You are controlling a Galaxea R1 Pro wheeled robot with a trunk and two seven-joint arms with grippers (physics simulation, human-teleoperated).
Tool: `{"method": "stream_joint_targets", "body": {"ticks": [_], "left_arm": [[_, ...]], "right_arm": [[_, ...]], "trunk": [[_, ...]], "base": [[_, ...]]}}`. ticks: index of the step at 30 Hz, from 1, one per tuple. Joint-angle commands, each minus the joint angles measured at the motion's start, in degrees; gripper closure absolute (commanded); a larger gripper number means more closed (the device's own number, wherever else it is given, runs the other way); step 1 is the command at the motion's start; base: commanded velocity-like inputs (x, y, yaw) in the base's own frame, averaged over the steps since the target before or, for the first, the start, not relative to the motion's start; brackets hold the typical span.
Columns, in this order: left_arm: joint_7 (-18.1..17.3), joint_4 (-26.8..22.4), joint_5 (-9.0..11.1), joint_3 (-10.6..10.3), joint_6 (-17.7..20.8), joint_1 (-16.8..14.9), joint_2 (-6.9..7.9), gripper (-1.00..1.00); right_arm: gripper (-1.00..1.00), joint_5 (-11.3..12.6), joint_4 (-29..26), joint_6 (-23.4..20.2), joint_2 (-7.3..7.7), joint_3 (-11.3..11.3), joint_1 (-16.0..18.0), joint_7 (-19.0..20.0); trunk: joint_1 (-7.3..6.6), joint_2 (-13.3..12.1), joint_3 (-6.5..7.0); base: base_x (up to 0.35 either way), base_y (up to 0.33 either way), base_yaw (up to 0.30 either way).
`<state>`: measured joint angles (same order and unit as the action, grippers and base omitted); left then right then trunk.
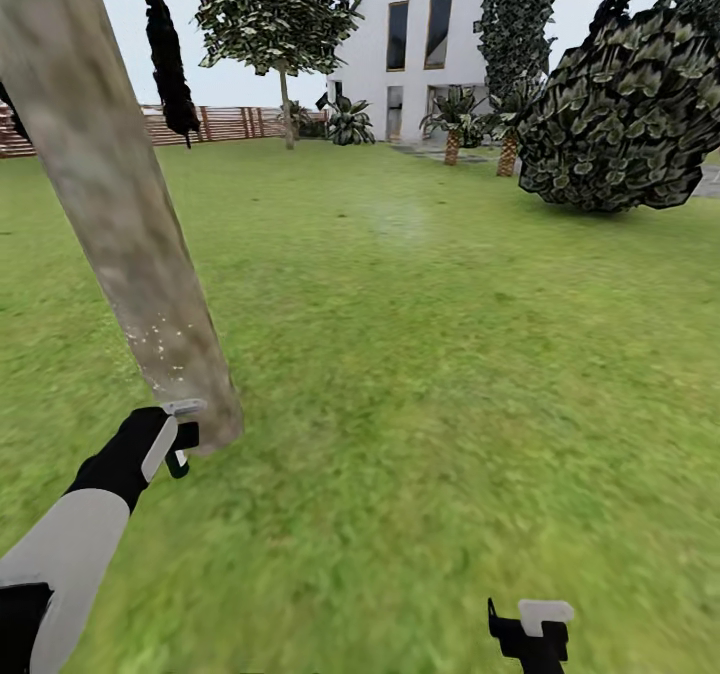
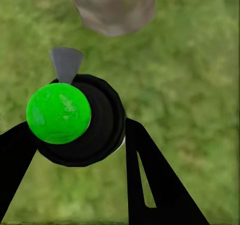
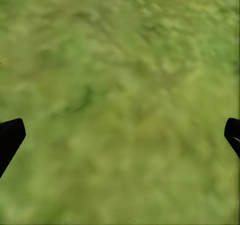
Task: In the garden, pick up the pesticide atomizer on the floor and spray pesticide onto both trees until each tree trunk is fully covered.
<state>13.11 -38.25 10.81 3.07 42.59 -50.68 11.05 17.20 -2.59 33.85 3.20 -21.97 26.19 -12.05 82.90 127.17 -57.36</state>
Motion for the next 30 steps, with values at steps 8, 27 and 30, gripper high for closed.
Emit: {"method": "stream_joint_targets", "body": {"ticks": [8, 27, 30], "left_arm": [[0.5, -0.3, 0.6, -0.1, 0.3, -0.1, -0.02, 1.00], [4.9, -3.9, 0.9, -0.5, 1.1, -1.3, -0.76, 1.00], [4.9, -3.9, 0.9, -0.4, 1.1, -1.2, -0.75, 1.00]], "right_arm": [[-1.00, 0.3, 0.0, 0.0, -0.03, -0.5, 0.0, -0.3], [-1.00, 0.3, 0.0, 0.0, 0.05, -0.4, 0.0, -0.3], [-1.00, 0.3, 0.0, 0.0, 0.05, -0.4, 0.0, -0.3]], "trunk": [[-0.01, 0.0, -0.05], [-0.01, 0.0, -0.05], [-0.01, 0.0, -0.05]], "base": [[0.112, -0.254, 0.273], [0.106, -0.253, 0.146], [0.169, -0.254, 0.000]]}}
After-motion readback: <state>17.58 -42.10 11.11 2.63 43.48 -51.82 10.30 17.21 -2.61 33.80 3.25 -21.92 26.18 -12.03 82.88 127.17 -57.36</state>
